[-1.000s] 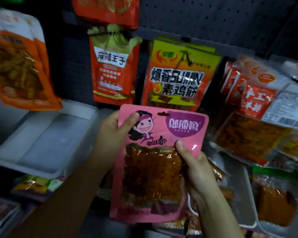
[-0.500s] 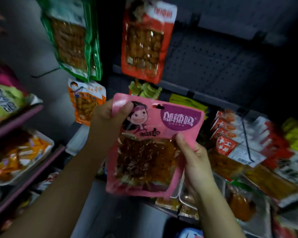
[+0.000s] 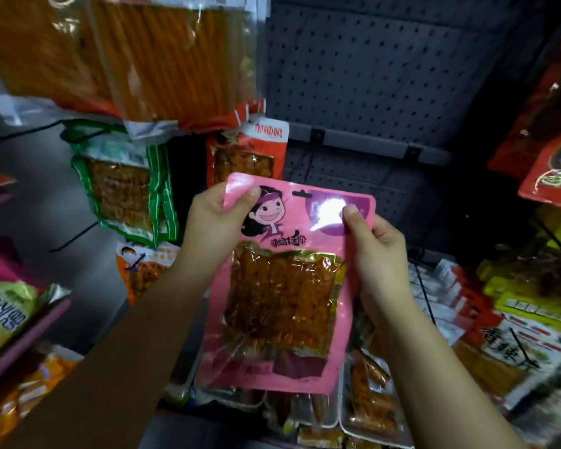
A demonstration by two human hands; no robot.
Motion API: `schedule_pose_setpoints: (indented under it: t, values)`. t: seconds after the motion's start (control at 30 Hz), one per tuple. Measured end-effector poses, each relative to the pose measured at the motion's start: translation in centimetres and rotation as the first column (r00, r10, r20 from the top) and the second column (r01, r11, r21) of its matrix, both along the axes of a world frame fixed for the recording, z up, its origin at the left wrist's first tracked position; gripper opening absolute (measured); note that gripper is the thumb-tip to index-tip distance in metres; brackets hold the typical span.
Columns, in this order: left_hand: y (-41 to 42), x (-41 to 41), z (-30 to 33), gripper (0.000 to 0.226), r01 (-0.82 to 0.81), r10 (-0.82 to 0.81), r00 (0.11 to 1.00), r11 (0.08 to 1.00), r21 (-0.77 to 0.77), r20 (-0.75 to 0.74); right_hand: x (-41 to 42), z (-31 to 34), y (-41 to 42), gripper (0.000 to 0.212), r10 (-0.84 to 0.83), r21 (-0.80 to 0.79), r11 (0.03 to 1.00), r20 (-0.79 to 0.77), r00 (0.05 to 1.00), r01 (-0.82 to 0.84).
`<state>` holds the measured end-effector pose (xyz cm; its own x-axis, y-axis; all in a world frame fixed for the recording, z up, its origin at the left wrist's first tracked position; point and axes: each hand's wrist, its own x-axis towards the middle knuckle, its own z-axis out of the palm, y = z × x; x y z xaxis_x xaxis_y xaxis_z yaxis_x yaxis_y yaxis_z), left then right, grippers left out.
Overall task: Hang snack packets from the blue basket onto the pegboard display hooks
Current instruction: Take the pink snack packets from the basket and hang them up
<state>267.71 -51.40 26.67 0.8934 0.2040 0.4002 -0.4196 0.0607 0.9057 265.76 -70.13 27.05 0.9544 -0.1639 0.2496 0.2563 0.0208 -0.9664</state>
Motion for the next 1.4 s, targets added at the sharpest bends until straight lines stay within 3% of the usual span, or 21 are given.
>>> schedule_pose_setpoints:
  t: [0.13, 0.27, 0.5, 0.77, 0.97, 1.13, 1.23, 1.4]
  values:
    - [0.3, 3.4, 0.6, 0.01, 0.017, -0.015, 0.999, 0.999, 0.046, -0.035, 2.3, 0.2, 0.5, 0.035, -0.061, 0.046, 0.997, 0.039, 0.997, 0.059]
    - [0.4, 5.3, 0.4, 0.011, 0.062, -0.059, 0.997, 0.996, 0.058, -0.045, 3.7, 0.3, 0.6, 0.028, -0.067, 0.05, 0.997, 0.03, 0.997, 0.065]
    - [0.1, 6.1, -0.3, 0.012, 0.088, -0.089, 0.995, 0.996, 0.019, 0.053, 4.4, -0.5, 0.2, 0.029, -0.071, 0.03, 0.997, 0.12, 0.99, 0.068]
    - [-0.3, 6.9, -1.9, 0.017, 0.099, -0.1, 0.995, 0.995, 0.008, 0.026, 5.4, -1.8, -0.4, 0.028, -0.063, 0.048, 0.997, 0.075, 0.995, 0.06]
    - [-0.9, 9.7, -1.9, 0.009, 0.032, -0.029, 0.999, 0.996, 0.088, -0.037, 8.5, -1.7, -0.7, 0.027, -0.122, -0.023, 0.992, -0.039, 0.992, 0.121]
    - [-2.2, 14.1, -1.3, 0.008, -0.032, 0.043, 0.995, 0.993, 0.114, -0.088, 10.8, -2.5, -1.4, 0.024, -0.087, -0.096, 0.992, -0.035, 0.996, 0.083]
    - [-2.9, 16.9, -0.7, 0.014, -0.03, 0.044, 0.99, 0.993, 0.11, -0.132, 12.0, -3.8, -2.0, 0.01, -0.085, -0.195, 0.979, -0.097, 0.992, 0.065]
    - [-3.4, 20.5, 0.0, 0.031, -0.008, 0.037, 0.986, 0.984, 0.18, -0.16, 15.8, -3.7, -2.4, 0.023, -0.246, -0.291, 0.938, -0.185, 0.951, 0.186]
